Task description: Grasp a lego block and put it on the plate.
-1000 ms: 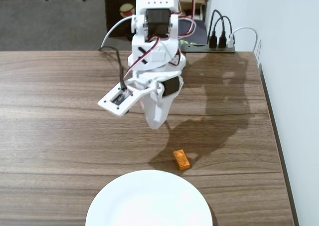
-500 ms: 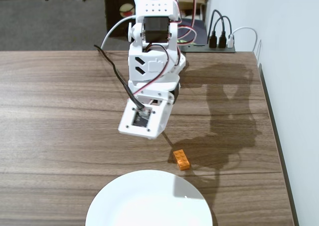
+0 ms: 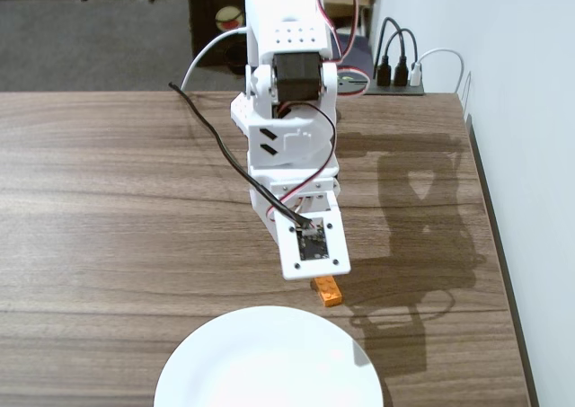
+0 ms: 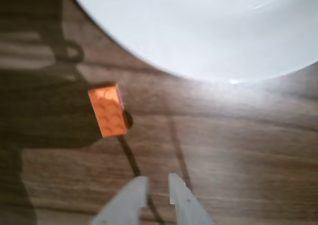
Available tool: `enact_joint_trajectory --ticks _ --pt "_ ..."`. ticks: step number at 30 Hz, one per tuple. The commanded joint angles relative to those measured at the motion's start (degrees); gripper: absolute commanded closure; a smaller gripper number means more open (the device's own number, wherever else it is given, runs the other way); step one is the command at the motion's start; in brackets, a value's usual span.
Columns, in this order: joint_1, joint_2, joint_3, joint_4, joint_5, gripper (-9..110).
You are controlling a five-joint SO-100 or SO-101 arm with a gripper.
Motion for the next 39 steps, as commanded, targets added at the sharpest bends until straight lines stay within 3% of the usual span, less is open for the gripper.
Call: enact_joint_trajectory --ticks 1,7,39 --pt "-0.35 0.09 -2.99 0.97 -1.58 85" --pt "-0.35 -1.93 -3.52 -0.79 -1.76 78" --pt "-5.54 -10.2 -0.26 -13.89 3.43 79"
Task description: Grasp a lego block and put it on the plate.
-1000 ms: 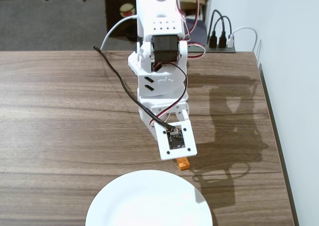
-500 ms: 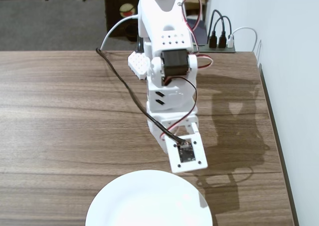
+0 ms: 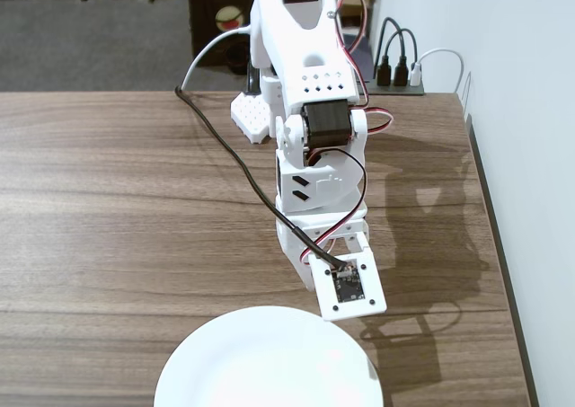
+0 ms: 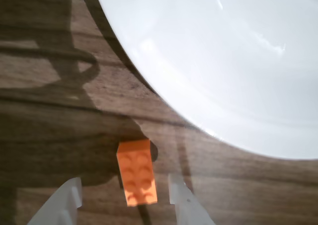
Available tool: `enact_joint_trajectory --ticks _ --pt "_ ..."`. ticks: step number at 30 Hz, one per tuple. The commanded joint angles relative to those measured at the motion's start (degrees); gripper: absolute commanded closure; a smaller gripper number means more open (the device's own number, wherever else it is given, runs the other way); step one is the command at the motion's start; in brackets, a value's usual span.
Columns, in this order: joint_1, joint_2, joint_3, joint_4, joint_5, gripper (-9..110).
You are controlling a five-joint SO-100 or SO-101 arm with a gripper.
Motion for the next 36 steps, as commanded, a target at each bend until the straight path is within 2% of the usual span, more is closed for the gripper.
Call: enact_joint_trajectory --ticks 1,9,13,19,28,36 --pt "0.09 0.26 0.53 -1.32 0.18 79" --pt "0.62 -0.79 3.43 -3.87 0.18 82" --pt "0.79 -1.23 3.6 -4.31 0.18 86" --pt "0.97 -1.23 3.69 -4.75 0.44 99" --pt "0.53 0.09 4.31 -4.66 2.02 100" --pt "-0.18 8.7 7.65 -4.13 6.42 100"
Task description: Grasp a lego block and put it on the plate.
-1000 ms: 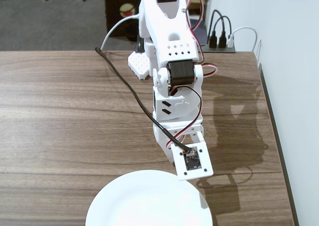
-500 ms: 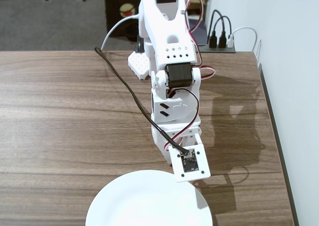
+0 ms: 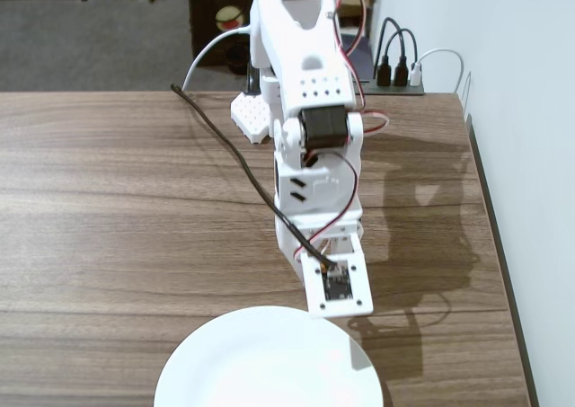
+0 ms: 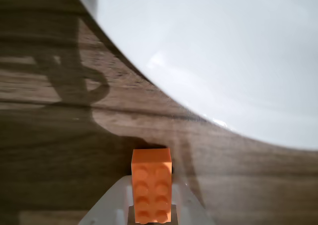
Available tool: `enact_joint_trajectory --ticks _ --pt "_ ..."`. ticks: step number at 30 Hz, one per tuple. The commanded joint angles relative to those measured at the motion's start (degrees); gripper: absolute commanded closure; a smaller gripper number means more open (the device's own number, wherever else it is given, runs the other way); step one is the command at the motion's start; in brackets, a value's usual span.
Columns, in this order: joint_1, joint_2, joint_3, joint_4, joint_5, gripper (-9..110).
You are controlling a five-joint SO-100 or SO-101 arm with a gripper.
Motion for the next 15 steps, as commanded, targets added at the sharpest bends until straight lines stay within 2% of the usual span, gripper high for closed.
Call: enact_joint_trajectory --ticks 1,10,15 --pt "-0.35 6.42 0.79 0.35 1.14 100" --pt "2.55 16.79 1.49 0.44 4.13 100" --pt "5.71 18.11 0.7 -4.66 5.27 100"
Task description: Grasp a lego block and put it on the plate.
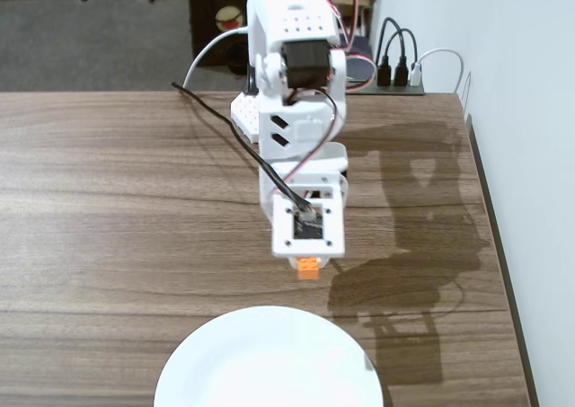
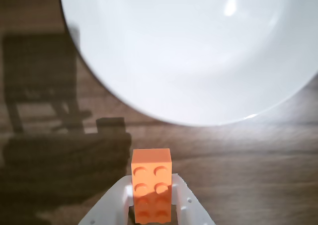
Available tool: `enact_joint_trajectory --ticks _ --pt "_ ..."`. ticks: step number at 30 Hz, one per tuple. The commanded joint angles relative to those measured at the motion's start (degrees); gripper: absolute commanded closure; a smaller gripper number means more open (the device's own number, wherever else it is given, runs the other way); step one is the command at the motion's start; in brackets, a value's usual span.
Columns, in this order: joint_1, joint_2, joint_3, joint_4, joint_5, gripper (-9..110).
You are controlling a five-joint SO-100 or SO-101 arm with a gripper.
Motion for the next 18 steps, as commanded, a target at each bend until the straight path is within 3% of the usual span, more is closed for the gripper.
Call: enact_joint_trajectory --ticks 1,10,18 --pt "2.02 2.64 -1.41 -4.57 0.7 100" --pt "5.45 -3.16 -4.75 -19.69 3.69 100" --pt "5.36 -16.17 -15.12 -21.53 5.71 100"
